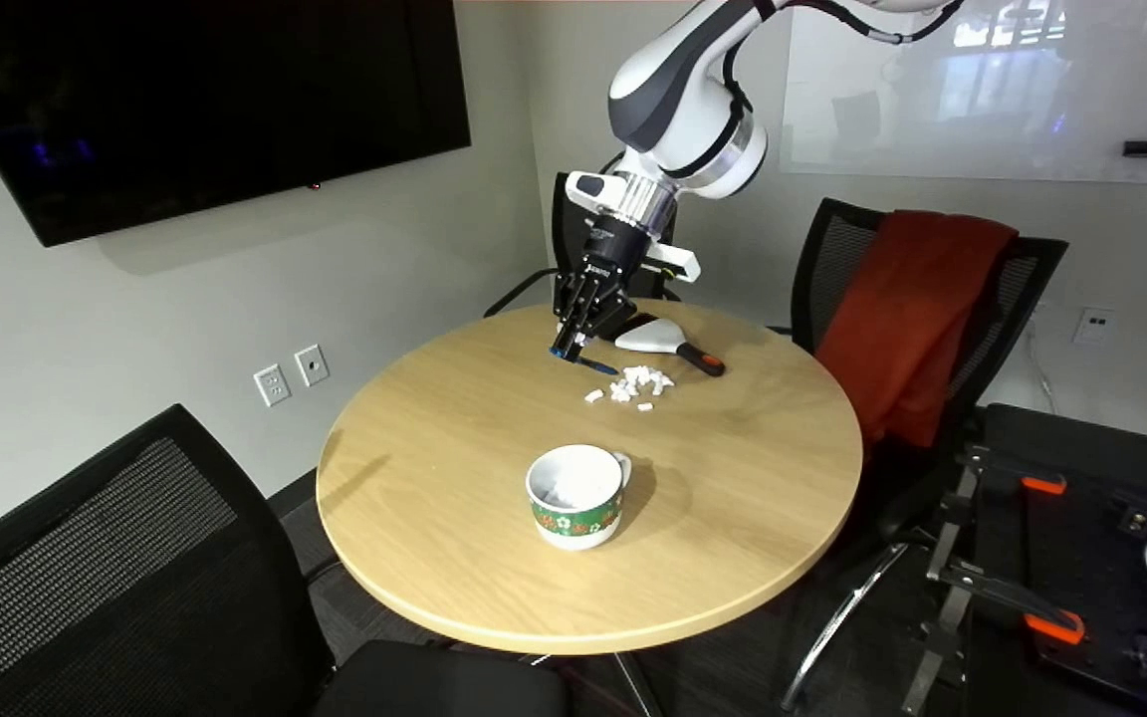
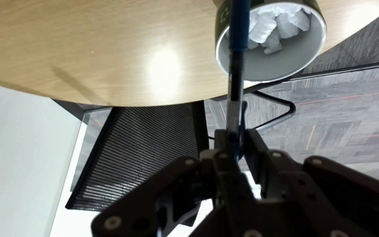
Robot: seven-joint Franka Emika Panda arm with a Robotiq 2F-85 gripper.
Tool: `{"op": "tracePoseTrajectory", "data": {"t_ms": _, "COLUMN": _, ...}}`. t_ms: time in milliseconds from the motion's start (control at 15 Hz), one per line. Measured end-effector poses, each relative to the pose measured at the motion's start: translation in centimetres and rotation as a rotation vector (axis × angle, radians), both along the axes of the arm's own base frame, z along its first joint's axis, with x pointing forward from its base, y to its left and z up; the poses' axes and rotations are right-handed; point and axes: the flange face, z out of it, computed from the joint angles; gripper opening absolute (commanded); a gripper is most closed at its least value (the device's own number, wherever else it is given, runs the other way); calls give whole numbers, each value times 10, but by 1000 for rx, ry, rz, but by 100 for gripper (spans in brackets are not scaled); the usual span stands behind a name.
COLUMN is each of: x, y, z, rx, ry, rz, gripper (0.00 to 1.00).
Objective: Stir the content in the mug with the pen and leave it there
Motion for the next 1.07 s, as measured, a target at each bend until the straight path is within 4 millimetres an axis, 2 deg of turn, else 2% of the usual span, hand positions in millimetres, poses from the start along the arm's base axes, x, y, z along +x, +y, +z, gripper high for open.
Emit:
{"op": "tracePoseTrajectory", "data": {"t_ms": 67, "x": 1, "y": -1, "z": -2, "rx": 30, "ry": -11, "rz": 28, "gripper": 17}}
{"op": "tracePoseTrajectory", "data": {"t_ms": 333, "x": 7, "y": -7, "z": -3, "rx": 95, "ry": -17, "rz": 77, "gripper": 17}}
{"op": "tracePoseTrajectory", "data": {"t_ms": 400, "x": 8, "y": -7, "z": -2, "rx": 96, "ry": -18, "rz": 78, "gripper": 4}}
{"op": "tracePoseTrajectory", "data": {"t_ms": 533, "x": 8, "y": -6, "z": -4, "rx": 96, "ry": -13, "rz": 71, "gripper": 4}}
{"op": "tracePoseTrajectory", "data": {"t_ms": 733, "x": 8, "y": -4, "z": -18, "rx": 120, "ry": -28, "rz": 96, "gripper": 4}}
{"op": "tracePoseTrajectory", "data": {"t_ms": 1067, "x": 2, "y": 10, "z": -44, "rx": 287, "ry": -110, "rz": 246, "gripper": 4}}
